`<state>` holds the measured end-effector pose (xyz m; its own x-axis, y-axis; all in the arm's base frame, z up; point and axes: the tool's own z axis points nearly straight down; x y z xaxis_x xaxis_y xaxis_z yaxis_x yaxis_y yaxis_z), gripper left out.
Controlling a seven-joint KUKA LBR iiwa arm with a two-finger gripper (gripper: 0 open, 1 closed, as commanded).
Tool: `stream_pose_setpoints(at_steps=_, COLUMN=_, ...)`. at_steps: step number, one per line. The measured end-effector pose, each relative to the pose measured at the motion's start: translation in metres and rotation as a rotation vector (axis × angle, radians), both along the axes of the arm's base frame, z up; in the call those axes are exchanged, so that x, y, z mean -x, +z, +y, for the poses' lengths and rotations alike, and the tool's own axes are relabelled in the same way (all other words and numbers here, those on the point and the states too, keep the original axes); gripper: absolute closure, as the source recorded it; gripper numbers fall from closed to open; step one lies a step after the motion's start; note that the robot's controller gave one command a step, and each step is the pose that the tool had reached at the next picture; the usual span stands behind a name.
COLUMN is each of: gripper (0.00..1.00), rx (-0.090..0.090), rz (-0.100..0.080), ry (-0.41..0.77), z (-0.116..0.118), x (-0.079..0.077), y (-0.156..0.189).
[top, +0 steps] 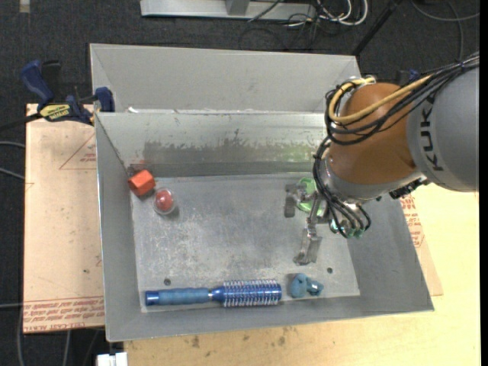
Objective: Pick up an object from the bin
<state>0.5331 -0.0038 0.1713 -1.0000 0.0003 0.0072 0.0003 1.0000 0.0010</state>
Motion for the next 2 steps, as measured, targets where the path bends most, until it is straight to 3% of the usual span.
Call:
stream_pose_setpoints(at_steps=1, gripper=0.0, rx=-0.002, rz=-0.003, ry=0.378, z=-0.015, x=0.036, y=-0.091)
stream_pose_setpoints(at_steps=2, gripper=0.0, rx=0.001, rz=-0.011, ry=0.581, z=-0.071, x=0.034, y=-0.046)
